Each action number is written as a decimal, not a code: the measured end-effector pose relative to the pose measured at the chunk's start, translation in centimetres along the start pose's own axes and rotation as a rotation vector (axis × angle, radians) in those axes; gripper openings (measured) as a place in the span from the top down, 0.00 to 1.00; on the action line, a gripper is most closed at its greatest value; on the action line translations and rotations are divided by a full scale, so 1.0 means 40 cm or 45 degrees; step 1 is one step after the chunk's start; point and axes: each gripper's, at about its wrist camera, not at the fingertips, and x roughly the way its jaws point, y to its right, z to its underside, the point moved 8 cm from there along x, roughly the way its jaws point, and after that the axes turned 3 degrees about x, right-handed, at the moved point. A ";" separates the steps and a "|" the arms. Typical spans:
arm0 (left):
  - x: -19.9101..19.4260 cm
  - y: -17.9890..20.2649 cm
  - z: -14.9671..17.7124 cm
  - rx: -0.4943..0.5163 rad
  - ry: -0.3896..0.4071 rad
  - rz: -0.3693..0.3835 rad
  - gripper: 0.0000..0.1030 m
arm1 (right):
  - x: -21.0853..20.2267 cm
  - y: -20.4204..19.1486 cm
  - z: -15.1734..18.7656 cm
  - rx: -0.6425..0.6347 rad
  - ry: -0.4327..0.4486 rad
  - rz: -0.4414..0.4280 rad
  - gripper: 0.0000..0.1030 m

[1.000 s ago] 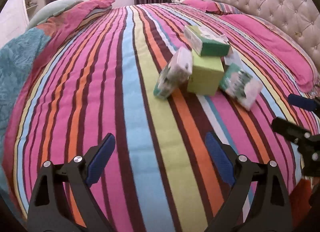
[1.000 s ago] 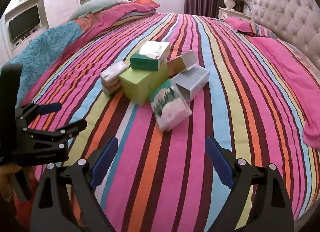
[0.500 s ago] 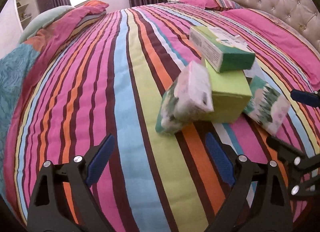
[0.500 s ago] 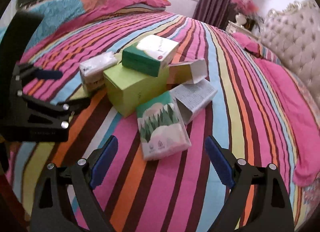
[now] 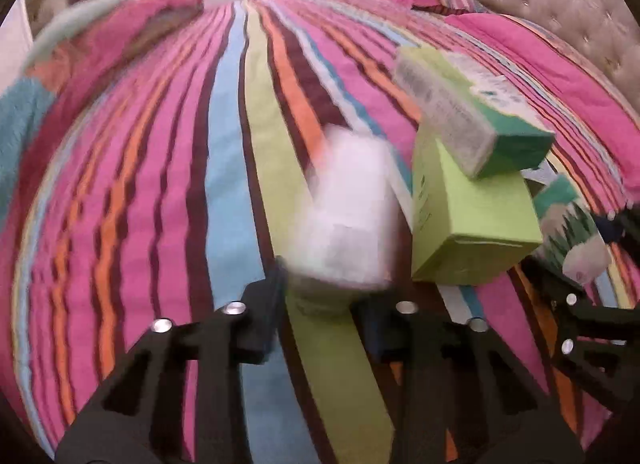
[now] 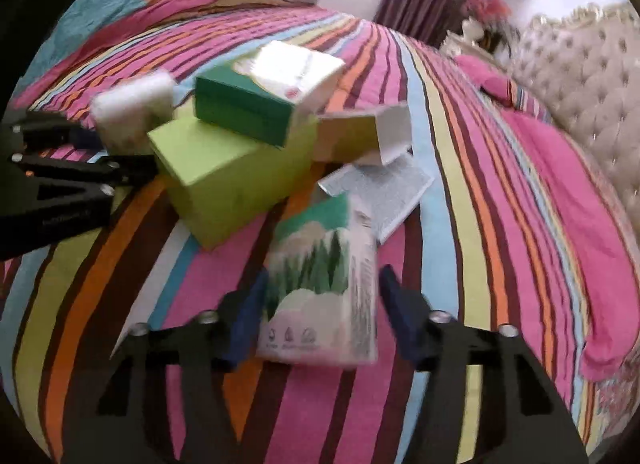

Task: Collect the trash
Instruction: 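Grasp the white tissue packet with the left tool while the right tool grasps the green-white box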

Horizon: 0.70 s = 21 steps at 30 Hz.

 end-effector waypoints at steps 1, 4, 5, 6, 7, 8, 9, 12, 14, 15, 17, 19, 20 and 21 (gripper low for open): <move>0.000 -0.004 0.004 -0.022 0.003 0.011 0.71 | -0.001 0.001 0.006 0.014 -0.008 -0.011 0.62; -0.005 -0.018 0.016 -0.066 0.008 0.043 0.72 | -0.007 0.014 0.020 0.073 -0.021 -0.048 0.65; -0.008 -0.021 0.021 -0.080 0.007 0.049 0.73 | -0.010 0.021 0.026 0.128 -0.035 -0.089 0.66; -0.013 -0.026 0.025 -0.099 0.008 0.059 0.73 | -0.011 0.025 0.031 0.170 -0.045 -0.122 0.67; -0.021 -0.032 0.028 -0.125 0.012 0.074 0.73 | -0.015 0.031 0.035 0.220 -0.054 -0.157 0.70; -0.029 -0.035 0.032 -0.149 0.018 0.088 0.73 | -0.021 0.038 0.039 0.276 -0.060 -0.194 0.71; -0.040 -0.039 0.038 -0.176 0.030 0.105 0.73 | -0.026 0.046 0.043 0.328 -0.065 -0.226 0.72; -0.064 -0.038 0.052 -0.193 0.044 0.116 0.73 | -0.039 0.057 0.050 0.417 -0.073 -0.294 0.75; -0.074 -0.033 0.054 -0.189 0.049 0.115 0.73 | -0.048 0.059 0.055 0.440 -0.073 -0.312 0.76; -0.077 -0.031 0.057 -0.182 0.048 0.113 0.73 | -0.050 0.058 0.058 0.442 -0.074 -0.319 0.77; -0.072 -0.031 0.058 -0.178 0.026 0.113 0.73 | -0.058 0.052 0.061 0.441 -0.077 -0.322 0.77; -0.071 -0.032 0.050 -0.190 0.024 0.144 0.73 | -0.060 0.051 0.063 0.443 -0.085 -0.316 0.77; -0.072 -0.035 0.044 -0.191 0.032 0.140 0.73 | -0.059 0.054 0.067 0.446 -0.086 -0.314 0.77; -0.074 -0.035 0.035 -0.192 0.045 0.142 0.73 | -0.056 0.058 0.068 0.449 -0.088 -0.314 0.77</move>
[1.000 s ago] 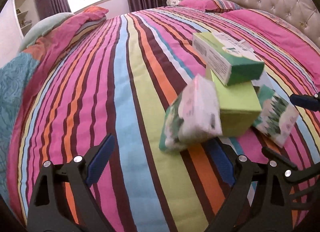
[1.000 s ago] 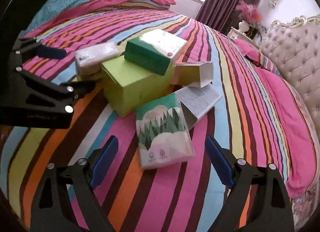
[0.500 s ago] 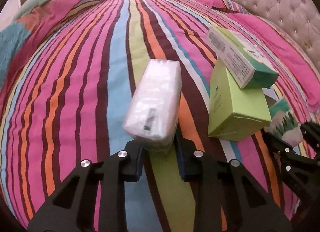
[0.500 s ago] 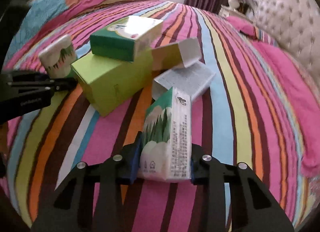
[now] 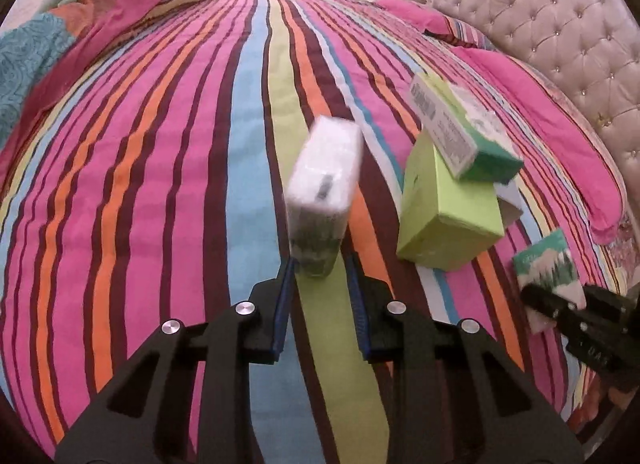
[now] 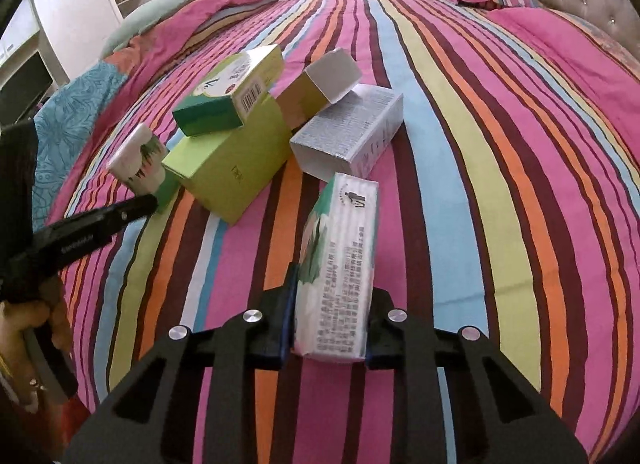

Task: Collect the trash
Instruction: 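Grasp the white tissue packet with the left tool while the right tool grasps the green-white box, then carry the white packet and green-white box over the wastebasket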

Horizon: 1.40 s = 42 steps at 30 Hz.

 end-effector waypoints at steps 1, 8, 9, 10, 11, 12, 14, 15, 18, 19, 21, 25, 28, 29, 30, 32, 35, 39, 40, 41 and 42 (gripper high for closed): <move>0.001 0.003 -0.006 -0.003 0.002 0.014 0.73 | 0.003 0.004 0.000 0.003 -0.003 -0.001 0.77; 0.032 0.008 -0.035 0.018 -0.035 -0.006 0.36 | 0.020 0.000 0.001 -0.033 -0.013 -0.010 0.77; 0.028 0.009 -0.041 0.016 -0.011 -0.010 0.34 | 0.022 0.000 0.000 -0.040 -0.012 -0.011 0.77; 0.026 0.011 -0.048 0.013 0.014 0.006 0.34 | 0.023 0.000 -0.002 -0.046 -0.011 -0.013 0.77; 0.028 0.013 -0.054 0.009 0.022 0.016 0.34 | 0.026 -0.002 -0.006 -0.056 -0.007 -0.012 0.77; 0.031 0.015 -0.059 0.010 0.025 0.012 0.34 | 0.027 -0.002 -0.006 -0.061 -0.005 -0.010 0.77; 0.044 0.017 -0.069 0.037 0.020 -0.021 0.34 | 0.033 -0.001 -0.011 -0.070 -0.005 -0.006 0.77; 0.054 0.019 -0.074 0.062 0.013 -0.046 0.34 | 0.034 -0.001 -0.009 -0.073 -0.007 -0.002 0.77; 0.074 0.026 -0.080 0.113 -0.007 -0.068 0.75 | 0.034 -0.003 -0.008 -0.074 -0.006 0.013 0.77; 0.078 0.025 -0.080 0.113 -0.023 -0.075 0.78 | 0.032 -0.003 -0.008 -0.073 -0.005 0.017 0.77; 0.075 0.029 -0.077 0.113 -0.029 -0.062 0.79 | 0.029 -0.004 -0.006 -0.066 -0.003 0.013 0.78; 0.043 0.027 -0.062 0.089 -0.010 -0.019 0.79 | 0.017 -0.004 -0.002 0.003 -0.009 -0.039 0.79; -0.006 0.024 -0.051 0.054 0.035 0.025 0.79 | -0.009 -0.009 0.004 0.028 0.009 -0.060 0.79; -0.026 0.023 -0.042 0.052 0.048 0.029 0.79 | -0.015 -0.011 0.008 0.031 0.010 -0.065 0.79; -0.041 0.022 -0.034 0.049 0.056 0.035 0.79 | -0.023 -0.014 0.011 0.039 0.013 -0.069 0.79; -0.079 0.023 -0.009 0.037 0.071 0.053 0.79 | -0.038 -0.017 0.020 0.057 0.014 -0.080 0.79; -0.140 0.029 0.050 0.030 0.083 0.066 0.79 | -0.065 -0.022 0.046 0.082 0.011 -0.104 0.79; -0.215 0.047 0.141 0.035 0.086 0.069 0.79 | -0.120 -0.031 0.093 0.091 0.028 -0.124 0.79; -0.235 0.052 0.168 0.032 0.086 0.076 0.79 | -0.132 -0.031 0.105 0.090 0.033 -0.126 0.79; -0.249 0.056 0.190 0.031 0.084 0.078 0.79 | -0.149 -0.033 0.122 0.092 0.036 -0.130 0.79; -0.265 0.061 0.217 0.031 0.080 0.080 0.79 | -0.156 -0.031 0.130 0.097 0.038 -0.134 0.79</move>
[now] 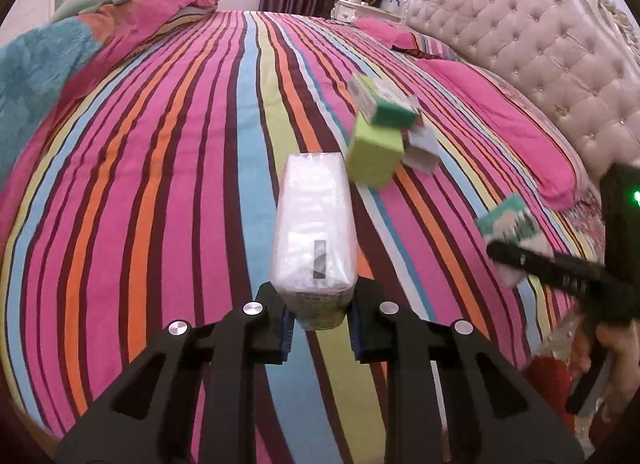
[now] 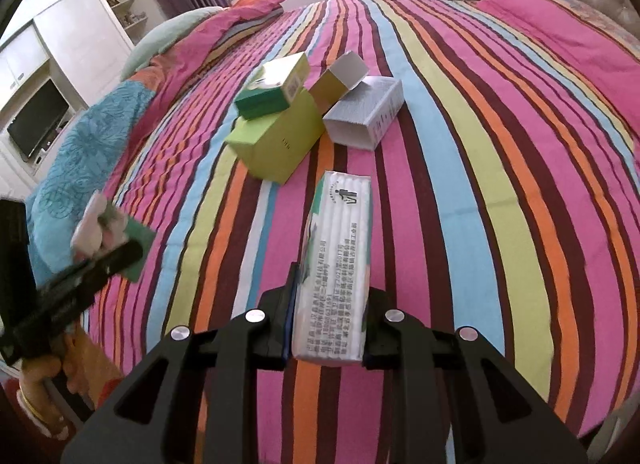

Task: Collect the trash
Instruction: 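Carry the white packet and green-white box over the wastebasket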

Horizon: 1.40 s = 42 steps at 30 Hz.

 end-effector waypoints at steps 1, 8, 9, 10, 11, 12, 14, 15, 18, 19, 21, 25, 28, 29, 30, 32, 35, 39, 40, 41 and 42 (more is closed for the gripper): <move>-0.015 0.006 0.025 0.003 -0.006 0.005 0.79 | -0.013 -0.001 0.013 0.008 0.002 -0.006 0.79; -0.087 0.053 0.170 0.029 -0.050 0.026 0.79 | -0.083 -0.025 0.092 -0.011 0.020 -0.022 0.79; -0.096 0.059 0.188 0.026 -0.055 0.032 0.79 | -0.088 -0.027 0.102 -0.012 0.020 -0.023 0.79; -0.105 0.066 0.206 0.030 -0.061 0.037 0.79 | -0.092 -0.028 0.111 -0.012 0.017 -0.025 0.79; -0.113 0.074 0.224 0.037 -0.068 0.038 0.79 | -0.100 -0.031 0.127 -0.014 0.014 -0.030 0.79; -0.118 0.081 0.237 0.045 -0.073 0.040 0.79 | -0.105 -0.035 0.141 -0.015 0.012 -0.031 0.79; -0.131 0.098 0.272 0.055 -0.089 0.047 0.79 | -0.116 -0.043 0.170 -0.024 0.003 -0.032 0.79; -0.136 0.104 0.285 0.056 -0.095 0.051 0.79 | -0.122 -0.047 0.185 -0.031 -0.003 -0.032 0.79; -0.149 0.123 0.330 0.069 -0.119 0.060 0.79 | -0.137 -0.060 0.224 -0.047 -0.014 -0.035 0.79; -0.153 0.130 0.344 0.075 -0.128 0.063 0.79 | -0.142 -0.063 0.237 -0.052 -0.018 -0.035 0.79; -0.160 0.139 0.371 0.086 -0.146 0.063 0.79 | -0.150 -0.068 0.262 -0.052 -0.032 -0.033 0.79; -0.168 0.155 0.420 0.109 -0.194 0.077 0.79 | -0.160 -0.071 0.317 -0.030 -0.066 -0.033 0.79; -0.168 0.162 0.449 0.124 -0.233 0.077 0.79 | -0.159 -0.079 0.358 -0.037 -0.099 -0.029 0.79; -0.169 0.164 0.458 0.121 -0.245 0.084 0.79 | -0.157 -0.082 0.375 -0.035 -0.116 -0.028 0.79; -0.168 0.167 0.471 0.116 -0.263 0.095 0.79 | -0.156 -0.084 0.387 -0.035 -0.129 -0.028 0.79; -0.162 0.170 0.492 0.112 -0.298 0.108 0.79 | -0.150 -0.083 0.415 -0.024 -0.163 -0.026 0.79; -0.146 0.180 0.530 0.116 -0.359 0.127 0.79 | -0.132 -0.074 0.470 0.050 -0.257 -0.066 0.79; -0.123 0.202 0.569 0.141 -0.430 0.152 0.79 | -0.105 -0.059 0.531 0.072 -0.354 -0.051 0.79; -0.117 0.206 0.578 0.149 -0.446 0.154 0.79 | -0.097 -0.055 0.543 0.086 -0.377 -0.052 0.79; -0.113 0.209 0.585 0.154 -0.462 0.157 0.79 | -0.084 -0.046 0.557 0.124 -0.414 -0.062 0.79; -0.108 0.211 0.594 0.156 -0.478 0.158 0.79 | -0.077 -0.040 0.563 0.147 -0.434 -0.067 0.79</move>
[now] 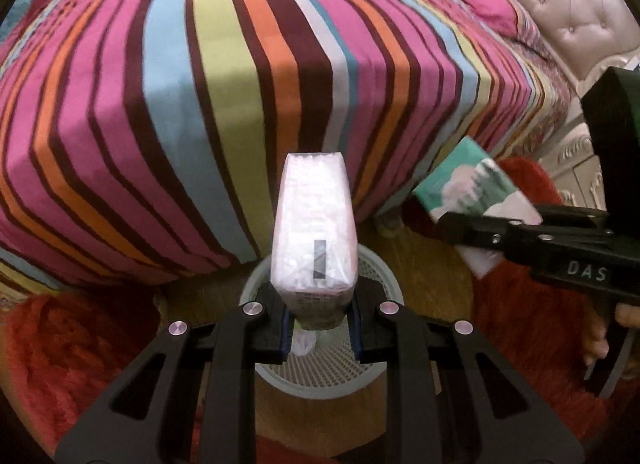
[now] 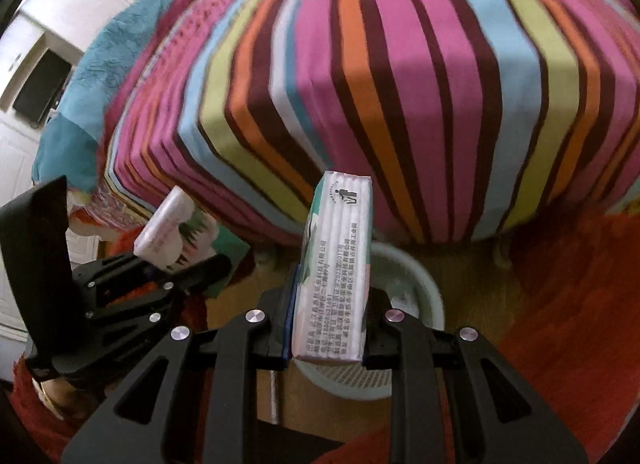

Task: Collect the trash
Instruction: 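Carry the white packet and green-white box over the wastebasket, then open both tools to drop the packet and box into the wastebasket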

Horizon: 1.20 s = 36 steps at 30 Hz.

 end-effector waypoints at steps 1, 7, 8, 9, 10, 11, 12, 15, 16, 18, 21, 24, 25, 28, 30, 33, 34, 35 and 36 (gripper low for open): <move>0.008 0.000 0.005 -0.001 -0.017 0.002 0.79 | 0.009 0.007 0.003 0.020 -0.021 -0.006 0.79; 0.060 0.000 0.038 -0.026 -0.139 0.030 0.79 | 0.071 0.021 0.034 0.091 -0.156 -0.020 0.79; 0.067 0.000 0.041 -0.029 -0.155 0.032 0.79 | 0.077 0.019 0.042 0.091 -0.171 -0.019 0.79; 0.075 0.001 0.044 -0.031 -0.171 0.033 0.79 | 0.085 0.018 0.047 0.093 -0.192 -0.016 0.79; 0.083 0.002 0.045 -0.035 -0.187 0.034 0.79 | 0.093 0.018 0.051 0.094 -0.211 -0.010 0.79; 0.089 0.003 0.048 -0.039 -0.201 0.035 0.79 | 0.100 0.018 0.057 0.095 -0.230 -0.004 0.79; 0.097 0.004 0.050 -0.044 -0.217 0.035 0.79 | 0.102 0.023 0.060 0.096 -0.245 -0.001 0.79; 0.122 0.001 0.059 -0.065 -0.270 0.042 0.79 | 0.124 0.026 0.073 0.106 -0.295 0.009 0.79; 0.127 -0.002 0.064 -0.071 -0.286 0.045 0.79 | 0.130 0.025 0.075 0.109 -0.309 0.011 0.79; 0.144 -0.006 0.073 -0.080 -0.328 0.049 0.79 | 0.142 0.024 0.080 0.119 -0.340 0.013 0.79; 0.169 -0.004 0.085 -0.079 -0.390 0.052 0.79 | 0.164 0.026 0.084 0.143 -0.383 0.010 0.79; 0.194 -0.001 0.099 -0.074 -0.452 0.058 0.79 | 0.182 0.037 0.091 0.187 -0.429 0.004 0.79; 0.198 -0.003 0.106 -0.076 -0.470 0.061 0.79 | 0.189 0.041 0.093 0.204 -0.444 0.002 0.79; 0.222 -0.007 0.122 -0.095 -0.529 0.077 0.79 | 0.210 0.048 0.092 0.238 -0.479 -0.001 0.79; 0.237 -0.008 0.129 -0.111 -0.566 0.093 0.79 | 0.219 0.051 0.100 0.259 -0.508 0.001 0.79; 0.260 -0.006 0.137 -0.123 -0.616 0.110 0.79 | 0.237 0.059 0.108 0.297 -0.548 0.006 0.79; 0.265 -0.007 0.140 -0.123 -0.631 0.109 0.79 | 0.243 0.062 0.109 0.304 -0.558 0.014 0.79; 0.271 -0.004 0.144 -0.121 -0.648 0.109 0.79 | 0.246 0.063 0.109 0.306 -0.563 0.021 0.79; 0.280 -0.004 0.150 -0.123 -0.672 0.108 0.79 | 0.252 0.065 0.110 0.305 -0.573 0.037 0.79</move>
